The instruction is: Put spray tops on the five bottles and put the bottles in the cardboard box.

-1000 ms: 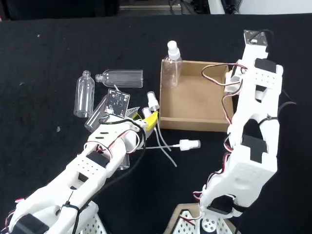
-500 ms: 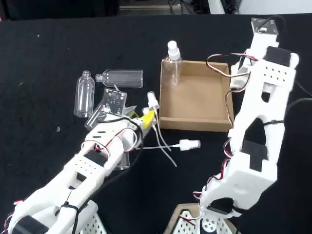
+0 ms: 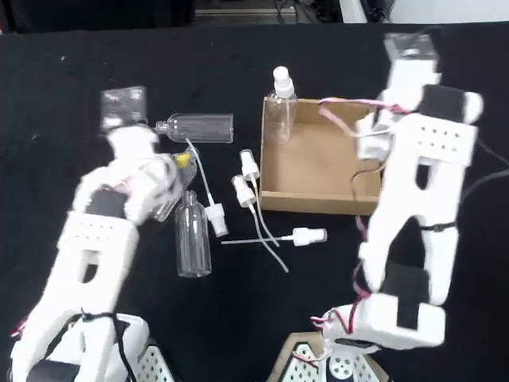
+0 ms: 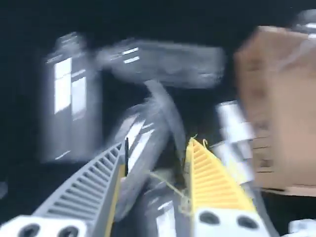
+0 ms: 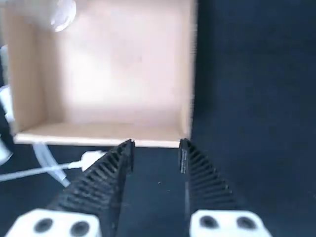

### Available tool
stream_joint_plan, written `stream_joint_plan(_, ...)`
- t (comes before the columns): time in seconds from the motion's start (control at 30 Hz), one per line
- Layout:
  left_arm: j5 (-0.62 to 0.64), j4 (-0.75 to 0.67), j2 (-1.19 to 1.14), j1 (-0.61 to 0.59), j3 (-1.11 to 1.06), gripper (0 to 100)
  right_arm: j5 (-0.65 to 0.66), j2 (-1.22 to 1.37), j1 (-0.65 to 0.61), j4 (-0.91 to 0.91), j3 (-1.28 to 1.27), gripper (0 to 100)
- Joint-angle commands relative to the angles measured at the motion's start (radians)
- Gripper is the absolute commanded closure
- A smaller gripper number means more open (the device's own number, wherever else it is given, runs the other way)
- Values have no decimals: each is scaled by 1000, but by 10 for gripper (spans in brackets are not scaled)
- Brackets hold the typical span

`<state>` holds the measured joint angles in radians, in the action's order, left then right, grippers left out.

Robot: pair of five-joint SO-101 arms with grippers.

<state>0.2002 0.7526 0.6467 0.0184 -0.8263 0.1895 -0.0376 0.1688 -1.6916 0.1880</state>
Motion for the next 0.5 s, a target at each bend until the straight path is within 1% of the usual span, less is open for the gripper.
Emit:
stream_joint_plan(0.0, -11, 204, 26, -231, 104, 806, -3, -125, -164, 11, -65, 877)
stream_joint_plan(0.1, -11, 216, 15, -328, 73, 806, -3, -194, -324, 9, -143, 877)
stream_joint_plan(0.17, -11, 215, 25, -354, 39, 808, -3, -240, -413, 9, -208, 877)
stream_joint_plan(0.37, -11, 215, 26, -366, -12, 809, -3, -329, -661, 31, -358, 877)
stream_joint_plan(0.47, -17, 215, 26, -372, -27, 809, -20, -337, -767, 130, -449, 877)
